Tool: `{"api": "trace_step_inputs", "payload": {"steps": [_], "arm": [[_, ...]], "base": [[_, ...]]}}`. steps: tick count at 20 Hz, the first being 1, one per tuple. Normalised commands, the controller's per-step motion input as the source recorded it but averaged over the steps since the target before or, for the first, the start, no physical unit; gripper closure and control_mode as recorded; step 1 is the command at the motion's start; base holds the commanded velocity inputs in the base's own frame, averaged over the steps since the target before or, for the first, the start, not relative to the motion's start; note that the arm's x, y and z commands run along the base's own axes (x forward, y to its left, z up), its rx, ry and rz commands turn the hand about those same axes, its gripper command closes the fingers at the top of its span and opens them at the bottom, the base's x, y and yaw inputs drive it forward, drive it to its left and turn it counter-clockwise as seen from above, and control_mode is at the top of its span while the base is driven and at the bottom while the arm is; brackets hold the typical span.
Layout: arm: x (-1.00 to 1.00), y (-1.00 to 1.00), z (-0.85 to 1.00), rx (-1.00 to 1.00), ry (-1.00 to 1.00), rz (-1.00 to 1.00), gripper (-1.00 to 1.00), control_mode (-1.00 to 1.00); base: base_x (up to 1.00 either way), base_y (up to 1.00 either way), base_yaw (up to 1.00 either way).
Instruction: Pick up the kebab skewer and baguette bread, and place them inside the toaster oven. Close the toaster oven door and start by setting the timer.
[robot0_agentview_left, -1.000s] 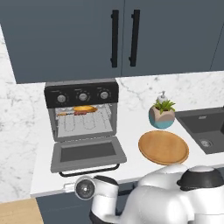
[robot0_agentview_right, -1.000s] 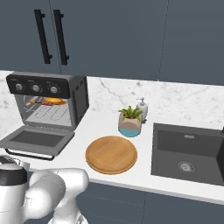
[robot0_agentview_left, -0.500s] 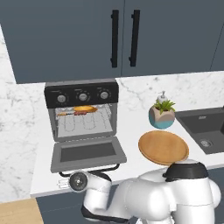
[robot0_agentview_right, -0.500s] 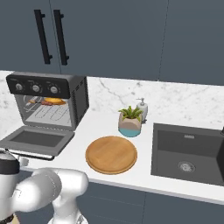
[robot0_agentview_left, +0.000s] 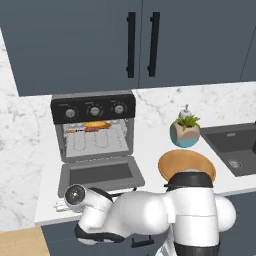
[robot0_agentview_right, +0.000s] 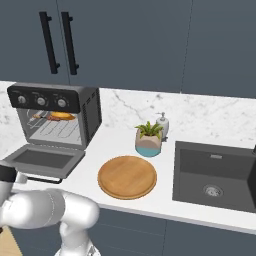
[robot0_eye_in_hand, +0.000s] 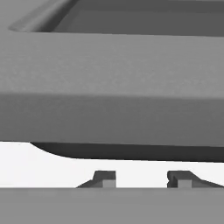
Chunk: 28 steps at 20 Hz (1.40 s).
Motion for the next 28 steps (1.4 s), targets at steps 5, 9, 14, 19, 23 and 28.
{"api": "trace_step_inputs", "payload": {"steps": [5, 9, 14, 19, 23, 28], "arm": [[0.25, 0.00, -0.49, 0.00, 0.09, 0.00, -1.00, -1.00], [0.25, 0.00, -0.40, 0.00, 0.01, 0.00, -1.00, -1.00], [0.29, 0.00, -0.44, 0.00, 0.00, 0.00, -1.00, -1.00], [0.31, 0.00, -0.43, 0.00, 0.00, 0.00, -1.00, -1.00], [0.18, 0.00, -0.03, 0.00, 0.00, 0.00, -1.00, -1.00], [0.03, 0.00, 0.00, 0.00, 0.02, 0.00, -1.00, -1.00]], "base": [[0.00, 0.00, 0.00], [0.00, 0.00, 0.00], [0.00, 0.00, 0.00], [0.00, 0.00, 0.00], [0.00, 0.00, 0.00], [0.00, 0.00, 0.00]]}}
